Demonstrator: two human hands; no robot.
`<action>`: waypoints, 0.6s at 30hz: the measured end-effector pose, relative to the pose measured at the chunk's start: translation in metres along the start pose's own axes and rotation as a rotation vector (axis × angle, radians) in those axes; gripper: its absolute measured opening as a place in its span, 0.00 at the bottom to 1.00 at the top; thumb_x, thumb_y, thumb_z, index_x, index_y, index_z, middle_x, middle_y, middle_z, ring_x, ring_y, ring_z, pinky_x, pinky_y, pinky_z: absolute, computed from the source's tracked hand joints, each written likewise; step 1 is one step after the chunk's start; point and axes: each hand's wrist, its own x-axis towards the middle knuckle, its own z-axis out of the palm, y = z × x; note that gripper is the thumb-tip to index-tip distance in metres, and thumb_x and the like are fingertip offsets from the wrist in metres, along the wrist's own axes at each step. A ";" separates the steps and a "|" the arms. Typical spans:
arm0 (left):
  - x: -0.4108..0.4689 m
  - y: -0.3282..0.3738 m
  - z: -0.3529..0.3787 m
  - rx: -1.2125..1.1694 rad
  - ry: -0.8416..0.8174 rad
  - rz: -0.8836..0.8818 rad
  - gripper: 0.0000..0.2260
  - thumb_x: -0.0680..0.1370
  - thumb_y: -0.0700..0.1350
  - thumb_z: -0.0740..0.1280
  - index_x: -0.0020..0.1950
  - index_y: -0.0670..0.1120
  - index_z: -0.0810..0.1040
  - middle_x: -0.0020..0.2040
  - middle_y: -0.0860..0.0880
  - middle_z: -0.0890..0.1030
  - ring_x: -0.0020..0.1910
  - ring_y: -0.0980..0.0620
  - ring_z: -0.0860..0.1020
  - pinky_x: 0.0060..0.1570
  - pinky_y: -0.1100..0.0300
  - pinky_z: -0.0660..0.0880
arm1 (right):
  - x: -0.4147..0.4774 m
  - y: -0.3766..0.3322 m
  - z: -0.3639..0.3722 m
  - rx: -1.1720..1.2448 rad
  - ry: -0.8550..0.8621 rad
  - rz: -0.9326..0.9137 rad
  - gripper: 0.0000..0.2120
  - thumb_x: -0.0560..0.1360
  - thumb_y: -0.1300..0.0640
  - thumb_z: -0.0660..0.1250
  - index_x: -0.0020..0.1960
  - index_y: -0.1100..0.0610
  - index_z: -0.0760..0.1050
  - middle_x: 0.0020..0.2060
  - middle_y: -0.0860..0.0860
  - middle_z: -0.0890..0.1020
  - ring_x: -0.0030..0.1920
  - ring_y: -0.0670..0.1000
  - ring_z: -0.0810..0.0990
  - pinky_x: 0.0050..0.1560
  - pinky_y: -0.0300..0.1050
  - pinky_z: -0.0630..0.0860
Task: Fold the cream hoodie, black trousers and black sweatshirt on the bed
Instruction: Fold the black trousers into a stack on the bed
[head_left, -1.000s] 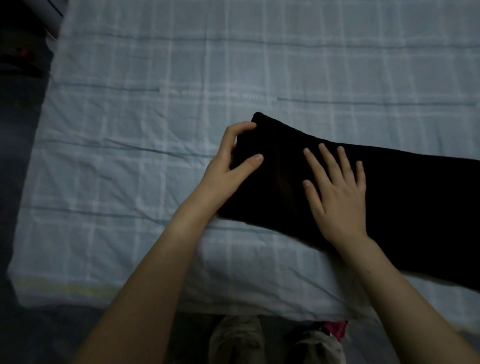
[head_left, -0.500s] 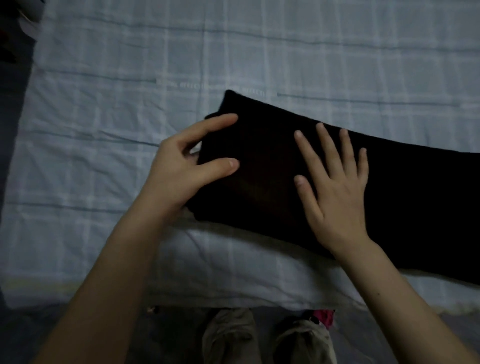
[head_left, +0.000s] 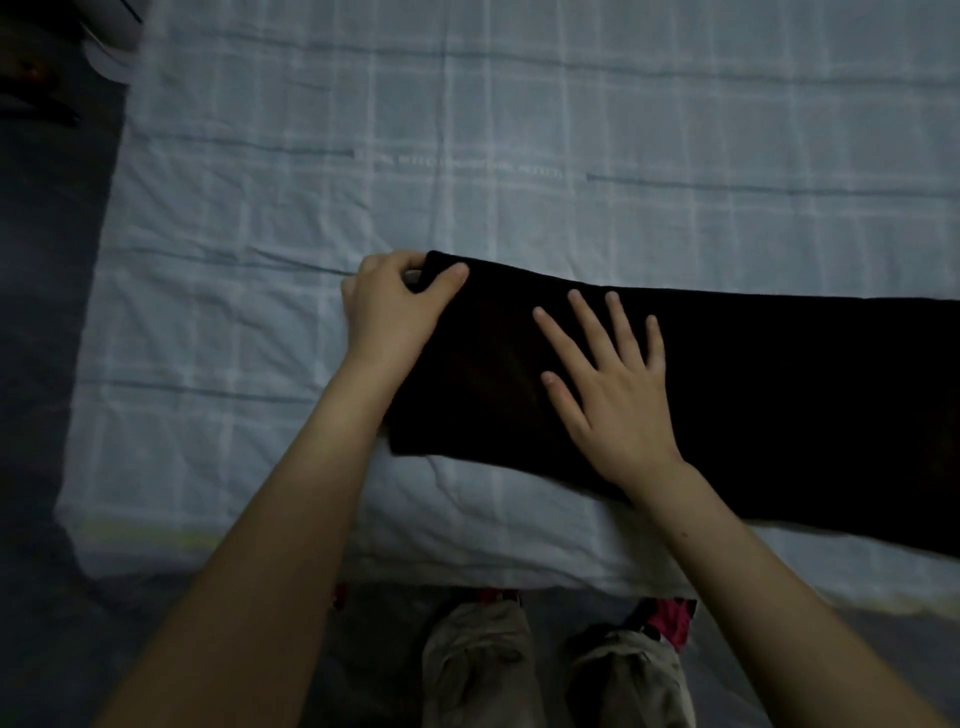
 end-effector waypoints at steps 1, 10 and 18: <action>0.002 0.003 -0.001 -0.026 0.002 -0.011 0.17 0.74 0.57 0.71 0.54 0.45 0.83 0.53 0.46 0.83 0.58 0.46 0.78 0.62 0.49 0.73 | 0.000 -0.001 -0.003 0.009 0.002 0.005 0.27 0.81 0.41 0.47 0.80 0.42 0.52 0.80 0.50 0.55 0.80 0.58 0.49 0.76 0.64 0.46; 0.004 -0.019 -0.012 -0.067 0.032 -0.095 0.16 0.74 0.56 0.72 0.43 0.43 0.84 0.42 0.45 0.85 0.49 0.43 0.83 0.50 0.50 0.78 | 0.003 -0.002 -0.004 0.019 0.052 -0.025 0.27 0.81 0.41 0.47 0.80 0.43 0.53 0.80 0.49 0.57 0.80 0.56 0.52 0.76 0.66 0.47; -0.048 -0.022 -0.022 0.269 0.118 -0.022 0.24 0.76 0.63 0.65 0.31 0.45 0.68 0.43 0.45 0.74 0.53 0.39 0.73 0.55 0.54 0.65 | 0.003 -0.005 0.001 0.013 0.063 -0.014 0.27 0.81 0.42 0.48 0.80 0.44 0.55 0.79 0.50 0.58 0.79 0.57 0.52 0.76 0.66 0.48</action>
